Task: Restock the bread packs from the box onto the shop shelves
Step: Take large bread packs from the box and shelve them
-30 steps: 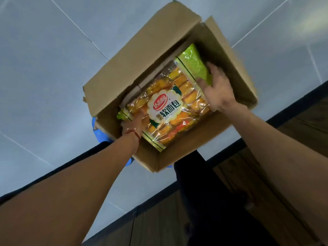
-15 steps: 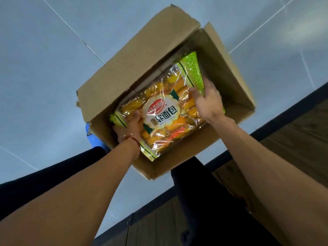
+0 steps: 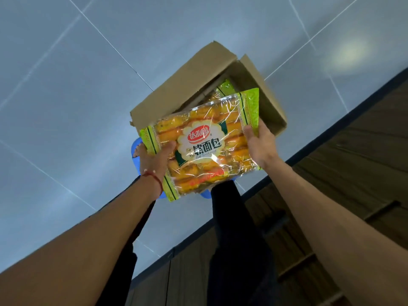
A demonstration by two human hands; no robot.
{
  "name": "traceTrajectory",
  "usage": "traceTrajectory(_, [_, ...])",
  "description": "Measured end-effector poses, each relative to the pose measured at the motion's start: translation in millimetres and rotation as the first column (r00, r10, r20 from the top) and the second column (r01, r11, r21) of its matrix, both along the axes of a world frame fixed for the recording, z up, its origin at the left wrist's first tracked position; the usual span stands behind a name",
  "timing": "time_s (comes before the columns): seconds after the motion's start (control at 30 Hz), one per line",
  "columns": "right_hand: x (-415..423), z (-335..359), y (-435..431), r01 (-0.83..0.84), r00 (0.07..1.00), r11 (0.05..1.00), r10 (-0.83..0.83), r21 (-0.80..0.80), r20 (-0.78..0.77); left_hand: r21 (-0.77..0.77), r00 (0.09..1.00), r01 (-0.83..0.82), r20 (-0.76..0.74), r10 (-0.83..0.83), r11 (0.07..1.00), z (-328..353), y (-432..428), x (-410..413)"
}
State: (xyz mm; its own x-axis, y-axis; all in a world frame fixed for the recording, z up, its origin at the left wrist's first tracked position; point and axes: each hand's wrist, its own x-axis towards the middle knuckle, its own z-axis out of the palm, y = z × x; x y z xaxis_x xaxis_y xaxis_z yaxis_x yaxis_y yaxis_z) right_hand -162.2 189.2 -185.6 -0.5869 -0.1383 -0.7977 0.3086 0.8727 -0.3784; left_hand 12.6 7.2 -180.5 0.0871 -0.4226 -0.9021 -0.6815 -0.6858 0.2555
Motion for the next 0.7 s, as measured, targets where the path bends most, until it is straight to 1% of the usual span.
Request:
traceTrajectory(0.13, [27.0, 64.3, -2.5, -0.036, 0.999, 0.999, 0.036, 0.019, -0.026, -0.017, 0.993, 0.062, -0.101, -0.063, 0.998, 67.0, -16.9, 12.9])
traceTrajectory(0.2, [43.8, 99.5, -6.7, -0.016, 0.997, 1.0, 0.015, -0.008, -0.07, -0.009, 0.985, 0.104, -0.135, -0.104, 0.995, 99.2, -27.3, 21.8])
traceTrajectory(0.27, [60.8, 131.6, -9.2, 0.007, 0.997, 1.0, -0.009, -0.022, -0.076, 0.004, 0.975, 0.131, -0.183, -0.128, 0.991, 131.1, -38.6, 34.4])
traceTrajectory(0.4, [88.3, 187.9, -10.9, 0.05, 0.999, 0.995, -0.049, -0.089, 0.011, -0.03, 0.936, 0.207, -0.285, -0.207, 0.978, 191.1, -63.5, 61.0])
traceTrajectory(0.5, [103.7, 223.3, -10.2, 0.061, 0.996, 0.981, -0.048, -0.186, 0.074, -0.032, 0.924, 0.181, -0.336, -0.181, 0.983, 228.3, -76.9, 83.1])
traceTrajectory(0.7, [134.1, 296.5, -26.1, 0.102, 0.993, 0.931, -0.072, -0.35, 0.097, -0.142, 0.911, 0.132, -0.374, -0.176, 0.981, 295.0, -81.7, 123.9])
